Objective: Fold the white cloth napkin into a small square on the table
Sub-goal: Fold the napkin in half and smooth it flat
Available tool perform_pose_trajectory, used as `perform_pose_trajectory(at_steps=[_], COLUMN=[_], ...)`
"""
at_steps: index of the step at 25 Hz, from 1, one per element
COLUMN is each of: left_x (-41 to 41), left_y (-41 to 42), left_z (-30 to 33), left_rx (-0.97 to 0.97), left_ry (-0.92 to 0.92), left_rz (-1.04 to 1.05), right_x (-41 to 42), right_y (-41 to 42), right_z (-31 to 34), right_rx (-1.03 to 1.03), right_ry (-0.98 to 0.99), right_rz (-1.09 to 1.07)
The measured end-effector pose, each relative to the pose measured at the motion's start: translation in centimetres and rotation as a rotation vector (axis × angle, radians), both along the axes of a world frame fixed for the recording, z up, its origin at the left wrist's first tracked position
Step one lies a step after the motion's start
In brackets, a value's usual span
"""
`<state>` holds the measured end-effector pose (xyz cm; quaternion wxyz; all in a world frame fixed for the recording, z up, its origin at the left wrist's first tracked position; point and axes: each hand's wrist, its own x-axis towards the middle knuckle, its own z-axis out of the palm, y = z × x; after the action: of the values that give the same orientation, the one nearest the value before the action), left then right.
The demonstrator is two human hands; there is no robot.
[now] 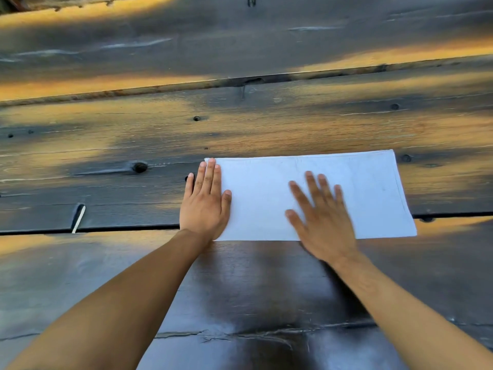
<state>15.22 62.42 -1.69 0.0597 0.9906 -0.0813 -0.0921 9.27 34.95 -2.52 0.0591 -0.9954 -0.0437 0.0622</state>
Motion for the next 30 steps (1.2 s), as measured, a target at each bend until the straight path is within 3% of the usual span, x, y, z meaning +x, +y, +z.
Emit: perform_pose_trajectory(at_steps=[5,11,14,18,22,30], left_x=[-0.1,-0.1,0.1,-0.1,0.0,0.1], left_y=[0.1,-0.2,-0.3,0.0,0.2,0.2], left_z=[-0.1,-0.1,-0.1,-0.2,-0.4,-0.5], left_rx=[-0.001,-0.018,-0.019,-0.018,-0.022,-0.014], left_ry=[-0.006,-0.007,-0.011,-0.023,-0.029,-0.02], left_rz=[0.002,0.022,0.021,0.004,0.011,0.005], right_x=[-1.6,-0.4,1.0,1.9,1.3,0.1], right_y=[-11.7,-5.6,4.2,12.8,6.2,-9.9], right_z=[1.0,2.5,3.1,1.6,-0.1,0.4], right_rx=[-0.057,0.112,0.193,0.183,0.061,-0.061], right_ry=[0.082,0.034,-0.068,0.025,-0.012,0.066], right_rz=[-0.138,-0.355,-0.153,0.16,0.174,-0.148])
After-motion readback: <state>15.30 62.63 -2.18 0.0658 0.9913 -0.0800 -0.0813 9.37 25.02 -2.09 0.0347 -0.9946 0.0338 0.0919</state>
